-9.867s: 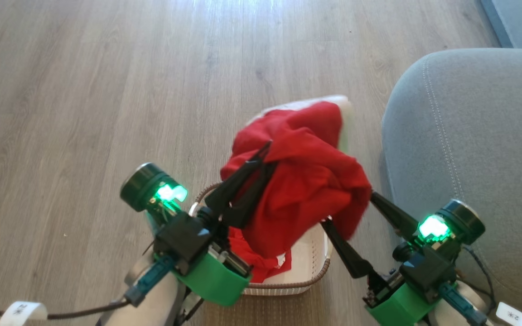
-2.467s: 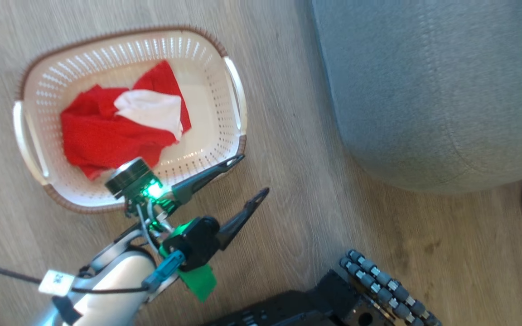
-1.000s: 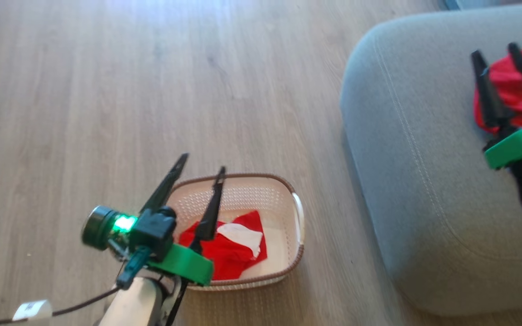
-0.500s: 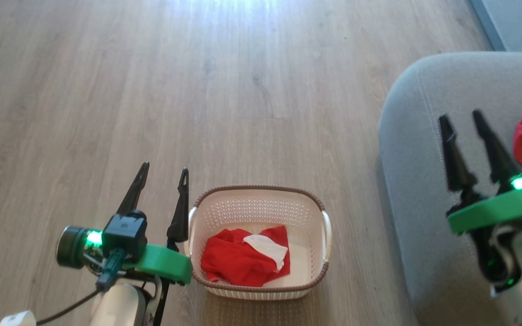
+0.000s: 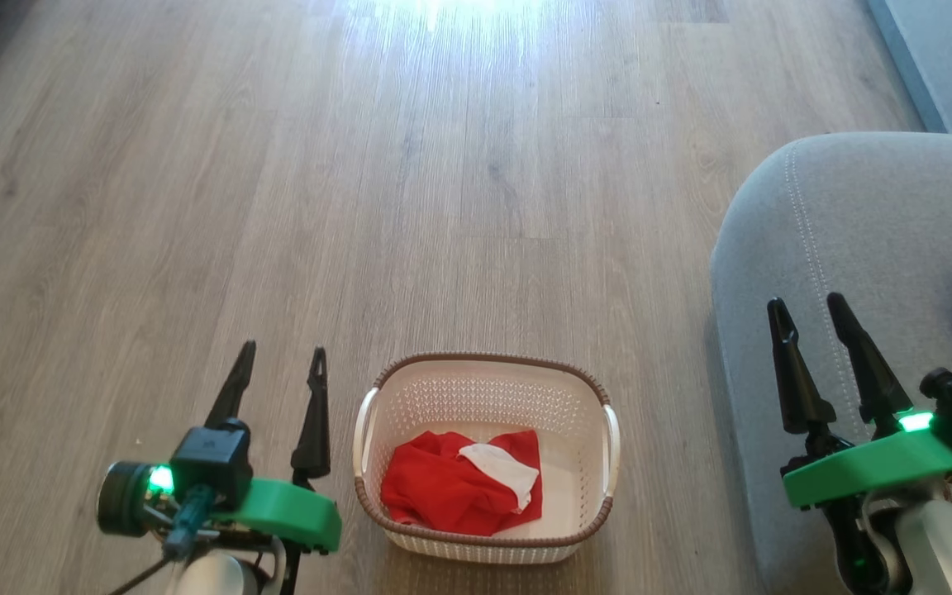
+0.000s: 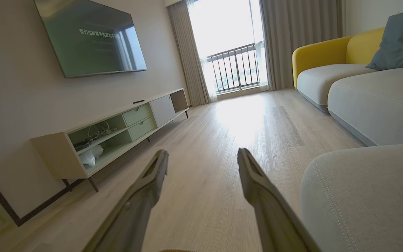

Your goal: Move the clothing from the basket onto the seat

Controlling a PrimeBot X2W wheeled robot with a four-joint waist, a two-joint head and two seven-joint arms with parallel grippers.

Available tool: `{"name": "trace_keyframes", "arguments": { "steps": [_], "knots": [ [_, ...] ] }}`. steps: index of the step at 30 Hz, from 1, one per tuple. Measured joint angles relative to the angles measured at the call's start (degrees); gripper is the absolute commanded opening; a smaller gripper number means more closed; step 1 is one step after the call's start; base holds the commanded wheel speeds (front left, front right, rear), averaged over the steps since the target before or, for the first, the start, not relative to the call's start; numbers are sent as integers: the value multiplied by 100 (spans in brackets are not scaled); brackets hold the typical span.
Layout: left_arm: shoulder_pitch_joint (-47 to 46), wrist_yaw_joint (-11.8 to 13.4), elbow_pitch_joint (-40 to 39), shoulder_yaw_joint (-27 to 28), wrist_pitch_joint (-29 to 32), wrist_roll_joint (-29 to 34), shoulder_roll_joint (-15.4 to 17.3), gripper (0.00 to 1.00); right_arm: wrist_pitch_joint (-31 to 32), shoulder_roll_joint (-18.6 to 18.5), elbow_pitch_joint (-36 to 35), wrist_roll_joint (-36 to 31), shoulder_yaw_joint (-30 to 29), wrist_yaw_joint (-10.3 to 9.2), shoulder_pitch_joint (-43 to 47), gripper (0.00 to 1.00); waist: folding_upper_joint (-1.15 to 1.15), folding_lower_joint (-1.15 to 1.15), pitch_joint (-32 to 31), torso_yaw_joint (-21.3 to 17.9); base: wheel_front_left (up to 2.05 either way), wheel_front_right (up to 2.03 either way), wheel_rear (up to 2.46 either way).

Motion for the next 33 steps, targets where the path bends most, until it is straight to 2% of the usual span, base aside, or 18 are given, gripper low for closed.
{"name": "trace_keyframes", "arguments": {
  "steps": [11,18,33],
  "knots": [
    [55,13,2,-87,0,57,0,100,0,249,-43,-563,-62,0,352,100,0,0,-13,-8,0,0,0],
    [140,105,98,-113,0,55,0,100,0,325,-31,-611,-93,0,353,100,0,0,-30,62,0,0,0],
    [139,105,132,-152,0,54,0,100,0,328,-22,-649,-108,0,353,100,0,0,37,57,0,0,0]
  ]
}}
